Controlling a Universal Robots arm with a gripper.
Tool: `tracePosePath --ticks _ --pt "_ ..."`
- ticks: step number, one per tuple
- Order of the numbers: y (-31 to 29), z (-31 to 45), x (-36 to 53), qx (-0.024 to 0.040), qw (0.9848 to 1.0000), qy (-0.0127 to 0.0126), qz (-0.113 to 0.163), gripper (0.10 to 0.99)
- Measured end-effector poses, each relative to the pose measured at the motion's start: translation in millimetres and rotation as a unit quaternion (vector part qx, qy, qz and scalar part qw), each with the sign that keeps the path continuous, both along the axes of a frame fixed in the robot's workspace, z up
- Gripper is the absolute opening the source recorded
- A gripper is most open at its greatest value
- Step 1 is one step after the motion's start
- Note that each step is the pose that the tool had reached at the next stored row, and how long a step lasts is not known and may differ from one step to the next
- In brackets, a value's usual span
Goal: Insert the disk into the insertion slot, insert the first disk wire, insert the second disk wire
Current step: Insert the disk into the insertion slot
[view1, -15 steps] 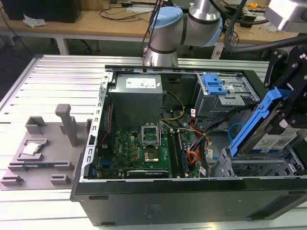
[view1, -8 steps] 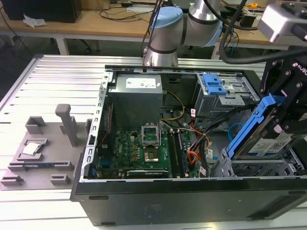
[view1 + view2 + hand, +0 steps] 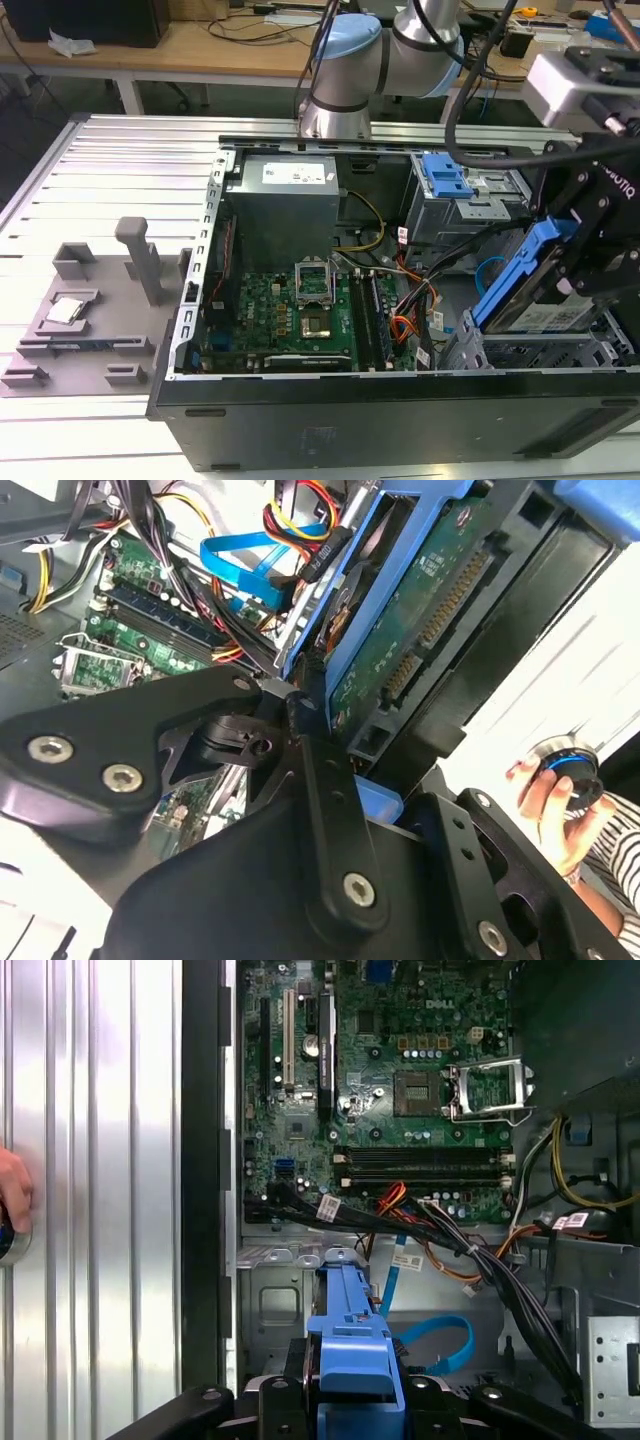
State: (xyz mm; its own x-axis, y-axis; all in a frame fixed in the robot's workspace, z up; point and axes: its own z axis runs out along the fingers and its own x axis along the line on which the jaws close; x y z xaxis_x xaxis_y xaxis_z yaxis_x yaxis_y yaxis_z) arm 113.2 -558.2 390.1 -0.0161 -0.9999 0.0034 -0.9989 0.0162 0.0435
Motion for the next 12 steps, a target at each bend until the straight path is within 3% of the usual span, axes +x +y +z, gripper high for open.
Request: tracePosePath --ticks 4,7,9,12 --pt "0.0 -7.2 0.0 0.0000 1.0000 0.0000 0.000 0.365" --pt "0.0 -7.9 0.0 -0.0001 1.0000 -0.0001 0.000 0.365" --pt "0.0 -8.0 0.0 -0.0001 1.0000 0.0000 0.000 0.439" --pt "0.0 -8.3 0.0 -0.0001 1.0000 0.0000 0.000 0.439"
